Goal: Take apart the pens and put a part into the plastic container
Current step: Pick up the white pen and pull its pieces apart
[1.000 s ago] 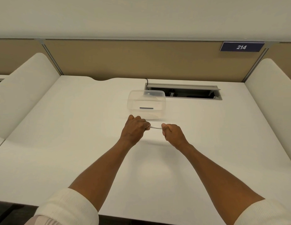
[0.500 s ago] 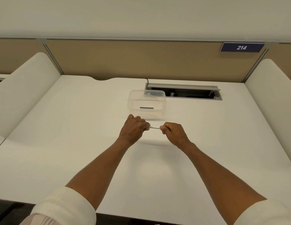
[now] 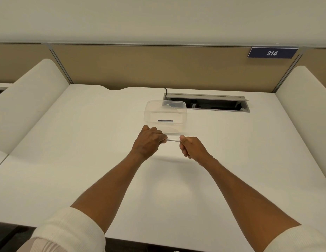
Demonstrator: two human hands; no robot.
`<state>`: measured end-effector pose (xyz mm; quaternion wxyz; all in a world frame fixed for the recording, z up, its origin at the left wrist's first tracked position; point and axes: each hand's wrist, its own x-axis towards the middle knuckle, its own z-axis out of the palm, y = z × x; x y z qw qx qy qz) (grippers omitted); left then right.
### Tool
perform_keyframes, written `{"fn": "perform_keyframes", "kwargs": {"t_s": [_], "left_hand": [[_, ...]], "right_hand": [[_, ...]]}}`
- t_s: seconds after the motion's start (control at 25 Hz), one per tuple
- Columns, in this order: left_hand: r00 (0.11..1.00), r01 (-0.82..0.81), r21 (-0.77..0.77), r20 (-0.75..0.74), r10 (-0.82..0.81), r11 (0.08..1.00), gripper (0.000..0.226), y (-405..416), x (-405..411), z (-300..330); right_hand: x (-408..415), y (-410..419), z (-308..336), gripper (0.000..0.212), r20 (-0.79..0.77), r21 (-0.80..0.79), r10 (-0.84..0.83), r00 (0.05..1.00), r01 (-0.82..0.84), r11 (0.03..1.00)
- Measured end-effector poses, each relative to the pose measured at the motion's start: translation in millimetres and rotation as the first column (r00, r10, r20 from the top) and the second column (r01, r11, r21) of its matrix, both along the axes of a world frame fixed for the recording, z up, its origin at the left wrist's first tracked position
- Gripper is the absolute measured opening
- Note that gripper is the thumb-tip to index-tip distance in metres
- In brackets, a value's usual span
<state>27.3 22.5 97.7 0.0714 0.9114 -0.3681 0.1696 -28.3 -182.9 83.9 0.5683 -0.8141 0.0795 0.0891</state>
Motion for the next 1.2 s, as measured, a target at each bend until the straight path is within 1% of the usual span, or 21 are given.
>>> {"fn": "perform_keyframes", "kwargs": {"t_s": [0.08,0.12,0.16,0.24,0.36,0.44,0.56,0.64,0.72,0.76,0.84,0.96,1.08,1.16,1.2], "left_hand": [[1.000,-0.010,-0.005,-0.010,0.009,1.000,0.005,1.8,1.1,0.3],[1.000,-0.010,-0.008,-0.017,0.009,1.000,0.005,2.4,1.3,-0.1],[1.000,-0.007,-0.012,-0.028,0.006,1.000,0.006,2.7,0.8,-1.2],[0.998,-0.001,-0.017,-0.059,0.000,1.000,0.010,1.7,-1.4,-3.6],[0.997,0.012,-0.014,-0.077,-0.013,1.000,0.011,2.6,-2.6,-6.6],[0.998,0.022,-0.002,-0.067,-0.022,1.000,0.011,3.5,-1.7,-6.4],[0.999,0.038,0.026,-0.031,-0.037,0.999,0.009,3.1,0.7,-4.9],[0.999,0.051,0.039,-0.012,-0.050,0.998,0.007,1.8,1.8,-4.4],[0.998,0.062,0.047,0.002,-0.062,0.997,0.006,1.3,3.5,-4.7],[0.998,0.065,0.050,0.003,-0.065,0.997,0.006,1.6,4.4,-5.4],[0.998,0.069,0.059,0.004,-0.070,0.996,0.007,2.4,5.9,-7.4],[0.996,0.086,0.081,0.002,-0.087,0.993,0.006,0.6,8.0,-10.4],[0.995,0.103,0.076,-0.005,-0.103,0.992,0.006,-4.1,8.4,-15.9],[0.995,0.100,0.041,-0.008,-0.100,0.994,0.008,-7.4,8.4,-19.8],[0.997,0.080,0.004,-0.008,-0.080,0.997,0.012,-8.9,7.8,-21.5]], "right_hand": [[1.2,-1.8,-7.3,0.034,0.174,-0.236,0.043,0.984,0.000,0.972],[2.2,-3.2,-10.3,0.028,0.217,-0.325,0.077,0.973,-0.003,0.946],[2.8,-4.5,-12.3,0.025,0.233,-0.390,0.109,0.966,-0.010,0.921],[3.1,-6.3,-14.1,0.027,0.239,-0.441,0.147,0.960,-0.028,0.897],[1.2,-5.4,-12.7,0.036,0.203,-0.391,0.174,0.964,-0.084,0.917],[-1.4,-4.5,-10.4,0.041,0.142,-0.289,0.162,0.976,-0.116,0.950],[-4.4,-4.4,-8.5,0.048,0.027,-0.110,0.104,0.994,-0.101,0.989],[-5.1,-2.9,-6.4,0.051,-0.069,0.002,0.077,0.995,-0.077,0.997],[-4.3,-1.8,-3.9,0.051,-0.134,0.065,0.083,0.987,-0.075,0.995],[-3.7,-1.8,-3.5,0.051,-0.141,0.063,0.099,0.985,-0.091,0.994],[-1.7,-1.9,-4.5,0.047,-0.119,-0.002,0.122,0.985,-0.123,0.992],[0.9,-2.4,-6.3,0.029,-0.024,-0.154,0.138,0.990,-0.140,0.978],[1.6,-1.5,-4.7,0.016,-0.001,-0.181,0.157,0.988,-0.154,0.971],[-0.1,-0.7,-4.3,0.016,-0.006,-0.202,0.157,0.988,-0.155,0.967],[-1.7,-0.4,-4.9,0.017,-0.004,-0.206,0.145,0.989,-0.142,0.968]]}}
